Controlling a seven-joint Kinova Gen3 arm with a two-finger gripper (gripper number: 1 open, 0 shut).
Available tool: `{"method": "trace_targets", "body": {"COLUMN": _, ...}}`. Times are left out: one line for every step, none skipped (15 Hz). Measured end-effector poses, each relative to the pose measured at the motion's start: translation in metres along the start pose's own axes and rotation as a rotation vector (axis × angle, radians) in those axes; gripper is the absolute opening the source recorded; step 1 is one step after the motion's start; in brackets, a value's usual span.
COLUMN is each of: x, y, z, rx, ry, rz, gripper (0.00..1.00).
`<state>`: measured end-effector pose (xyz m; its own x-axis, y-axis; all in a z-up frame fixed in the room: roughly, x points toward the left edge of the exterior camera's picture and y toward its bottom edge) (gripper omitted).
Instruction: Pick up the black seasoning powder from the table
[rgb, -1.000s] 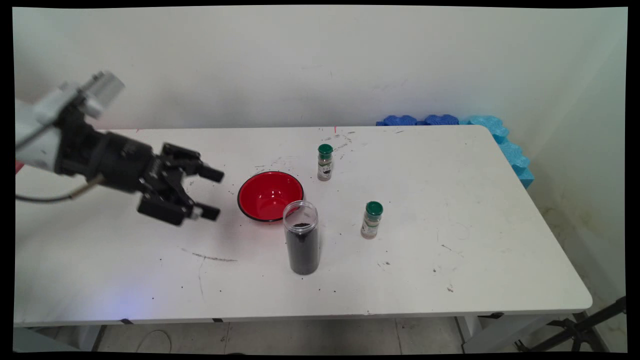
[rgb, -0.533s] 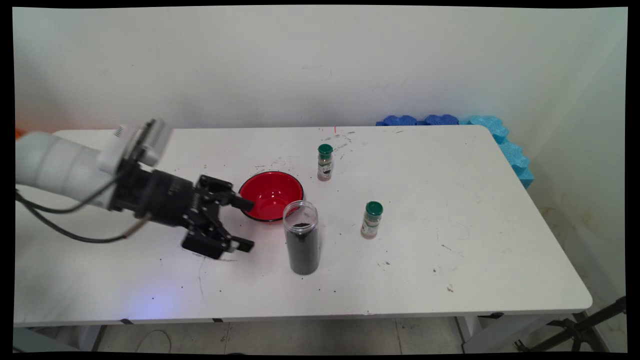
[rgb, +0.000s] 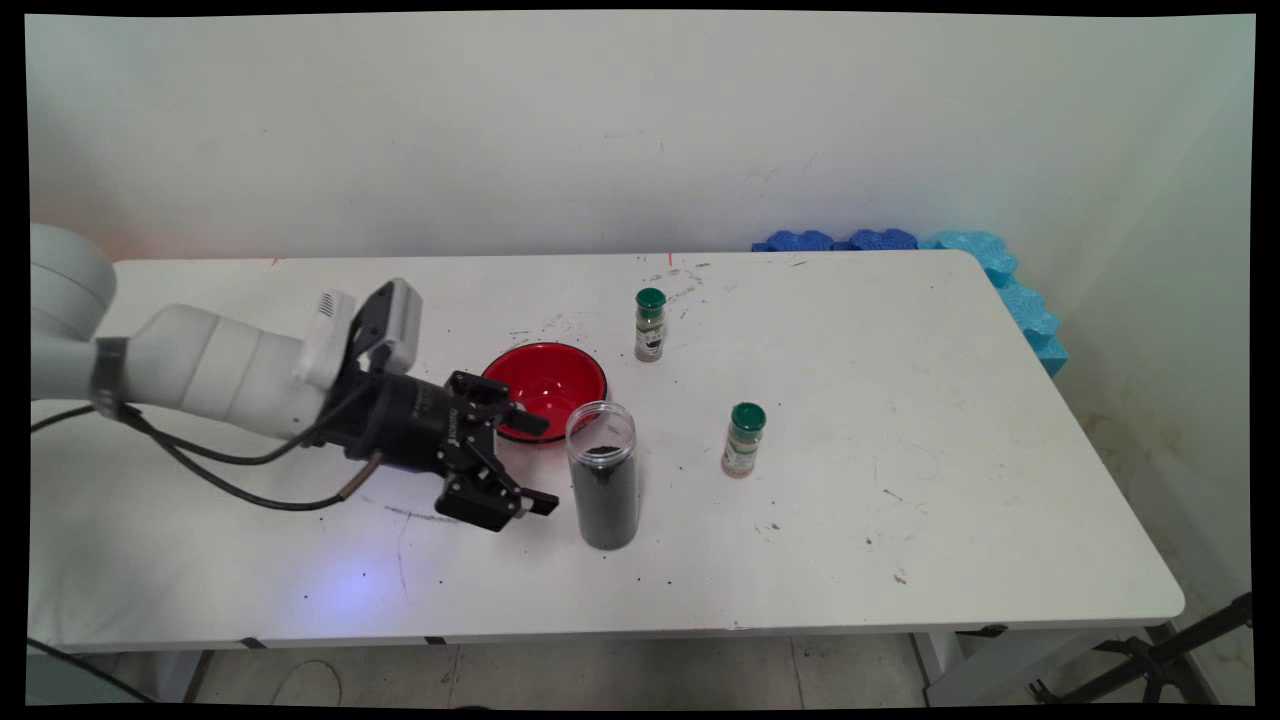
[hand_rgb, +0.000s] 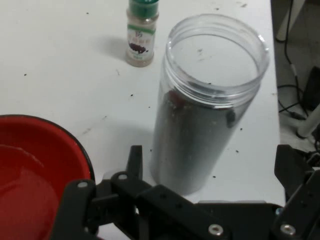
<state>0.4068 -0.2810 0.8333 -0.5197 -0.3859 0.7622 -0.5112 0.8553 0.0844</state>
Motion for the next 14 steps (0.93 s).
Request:
{"method": "trace_targets", "body": {"x": 0.000, "y": 0.000, "z": 0.004, "rx": 0.005, "ry": -0.001, "rz": 0.000, "gripper": 1.00}}
{"method": "trace_targets", "body": {"x": 0.000, "y": 0.000, "z": 0.008, "rx": 0.008, "ry": -0.001, "rz": -0.001, "gripper": 1.00}}
{"method": "trace_targets", "body": {"x": 0.000, "y": 0.000, "z": 0.012, "rx": 0.009, "ry": 0.001, "rz": -0.002, "gripper": 1.00}}
{"method": "trace_targets", "body": {"x": 0.000, "y": 0.000, "z": 0.016, "rx": 0.009, "ry": 0.003, "rz": -0.003, "gripper": 1.00}}
{"method": "trace_targets", "body": {"x": 0.001, "y": 0.000, "z": 0.020, "rx": 0.009, "ry": 0.005, "rz": -0.004, "gripper": 1.00}}
{"method": "trace_targets", "body": {"x": 0.002, "y": 0.000, "z": 0.023, "rx": 0.007, "ry": 0.007, "rz": -0.005, "gripper": 1.00}}
{"method": "trace_targets", "body": {"x": 0.002, "y": 0.000, "z": 0.027, "rx": 0.005, "ry": 0.009, "rz": -0.005, "gripper": 1.00}}
{"method": "trace_targets", "body": {"x": 0.003, "y": 0.001, "z": 0.030, "rx": 0.003, "ry": 0.010, "rz": -0.003, "gripper": 1.00}}
{"method": "trace_targets", "body": {"x": 0.003, "y": 0.001, "z": 0.033, "rx": 0.001, "ry": 0.010, "rz": -0.001, "gripper": 1.00}}
{"method": "trace_targets", "body": {"x": 0.003, "y": 0.001, "z": 0.037, "rx": -0.001, "ry": 0.011, "rz": 0.003, "gripper": 1.00}}
{"method": "trace_targets", "body": {"x": 0.004, "y": 0.001, "z": 0.040, "rx": -0.003, "ry": 0.013, "rz": 0.005, "gripper": 1.00}}
{"method": "trace_targets", "body": {"x": 0.005, "y": 0.001, "z": 0.043, "rx": -0.004, "ry": 0.014, "rz": 0.007, "gripper": 1.00}}
{"method": "trace_targets", "body": {"x": 0.006, "y": 0.001, "z": 0.046, "rx": -0.004, "ry": 0.015, "rz": 0.008, "gripper": 1.00}}
{"method": "trace_targets", "body": {"x": 0.007, "y": 0.001, "z": 0.049, "rx": -0.003, "ry": 0.016, "rz": 0.008, "gripper": 1.00}}
